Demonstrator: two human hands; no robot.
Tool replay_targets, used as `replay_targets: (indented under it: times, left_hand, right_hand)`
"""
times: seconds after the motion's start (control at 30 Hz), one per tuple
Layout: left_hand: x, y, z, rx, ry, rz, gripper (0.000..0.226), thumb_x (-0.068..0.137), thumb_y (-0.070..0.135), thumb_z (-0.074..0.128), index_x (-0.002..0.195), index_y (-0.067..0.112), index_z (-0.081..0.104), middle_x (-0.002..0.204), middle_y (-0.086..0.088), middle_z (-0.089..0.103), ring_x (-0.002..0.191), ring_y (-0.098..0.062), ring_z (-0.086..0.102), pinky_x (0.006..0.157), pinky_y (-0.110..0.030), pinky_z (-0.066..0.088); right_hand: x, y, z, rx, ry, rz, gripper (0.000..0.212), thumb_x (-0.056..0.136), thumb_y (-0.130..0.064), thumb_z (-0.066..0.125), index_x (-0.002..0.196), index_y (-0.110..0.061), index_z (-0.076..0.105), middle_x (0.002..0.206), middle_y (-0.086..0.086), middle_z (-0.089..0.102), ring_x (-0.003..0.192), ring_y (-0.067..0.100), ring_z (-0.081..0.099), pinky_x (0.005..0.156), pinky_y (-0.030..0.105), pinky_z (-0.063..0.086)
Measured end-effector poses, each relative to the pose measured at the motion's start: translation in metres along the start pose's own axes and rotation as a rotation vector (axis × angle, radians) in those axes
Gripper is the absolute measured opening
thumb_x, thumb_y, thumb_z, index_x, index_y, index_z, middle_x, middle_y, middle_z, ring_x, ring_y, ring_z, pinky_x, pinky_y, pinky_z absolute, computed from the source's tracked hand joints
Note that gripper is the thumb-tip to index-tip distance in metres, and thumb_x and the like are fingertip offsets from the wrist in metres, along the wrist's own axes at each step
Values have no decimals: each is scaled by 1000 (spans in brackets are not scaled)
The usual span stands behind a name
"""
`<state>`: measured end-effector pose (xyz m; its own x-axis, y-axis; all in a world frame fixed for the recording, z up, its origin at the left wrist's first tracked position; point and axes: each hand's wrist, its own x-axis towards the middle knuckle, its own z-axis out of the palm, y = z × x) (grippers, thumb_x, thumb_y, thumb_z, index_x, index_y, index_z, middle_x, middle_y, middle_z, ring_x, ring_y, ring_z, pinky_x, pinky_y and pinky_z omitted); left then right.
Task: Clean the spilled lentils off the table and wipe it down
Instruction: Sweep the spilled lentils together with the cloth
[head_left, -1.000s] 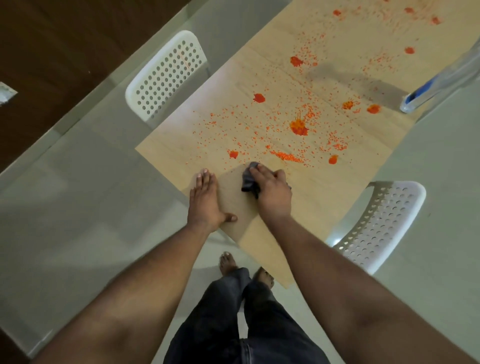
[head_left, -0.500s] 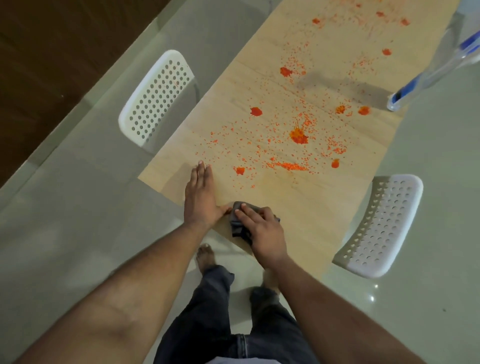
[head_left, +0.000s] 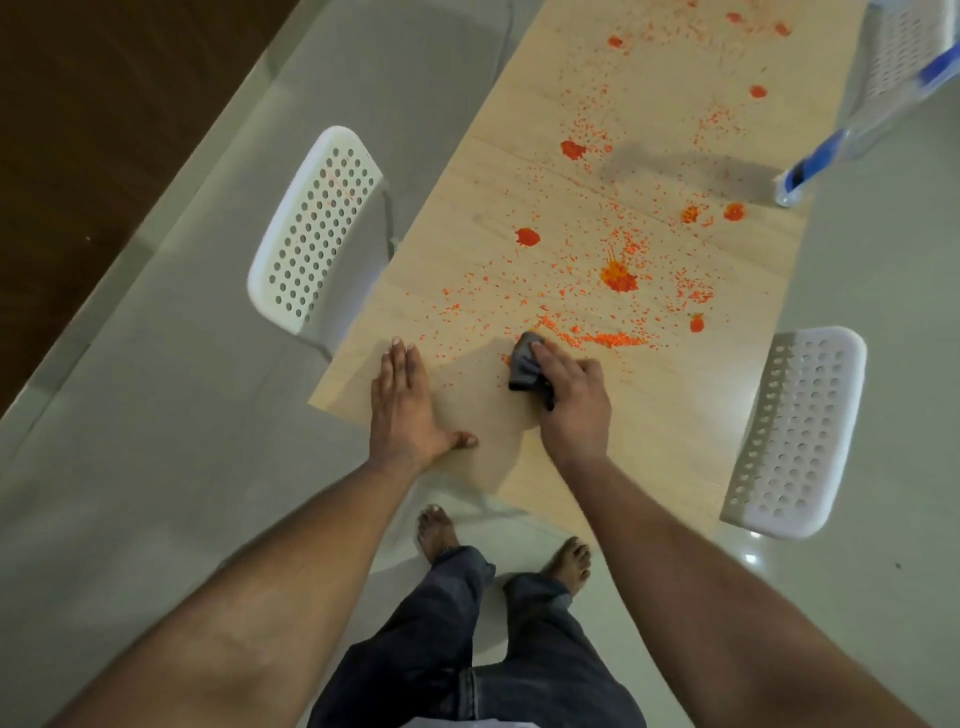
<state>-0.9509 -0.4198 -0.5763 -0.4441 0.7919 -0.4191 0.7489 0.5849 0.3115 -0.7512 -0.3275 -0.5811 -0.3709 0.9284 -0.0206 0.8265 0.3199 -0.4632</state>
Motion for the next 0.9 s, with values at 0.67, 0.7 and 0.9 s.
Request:
replay_targets:
  times: [0.67,0.7,0.9]
  left_hand:
    - [23,-15,-21,29,-105,41,180,40,72,96,164,8,-18,175,-10,-17,161,-25,-17,131,-44,-3]
    - [22,-16,-24,14,-105,42,179,42,69,98,164,9,-18,175,-9,-16,161,-24,-16,132,-43,-2]
    - [23,-38,-32,16,-117,70,175,44,61,101,166,14,-16,176,-3,-13,162,-20,-14,132,-43,2]
  right_hand:
    - [58,-9,6,21,-1,76,67,92,2,52,152,-28,55,153,-7,57,119,30,46,86,42,55]
    - [46,-9,4,43,15,34,68,91,3,56,152,-28,56,152,-7,57,117,29,47,83,41,55]
    - [-55,-21,28,37,-131,-298,67,85,-12,75,148,-28,60,152,-4,58,113,28,51,79,38,54]
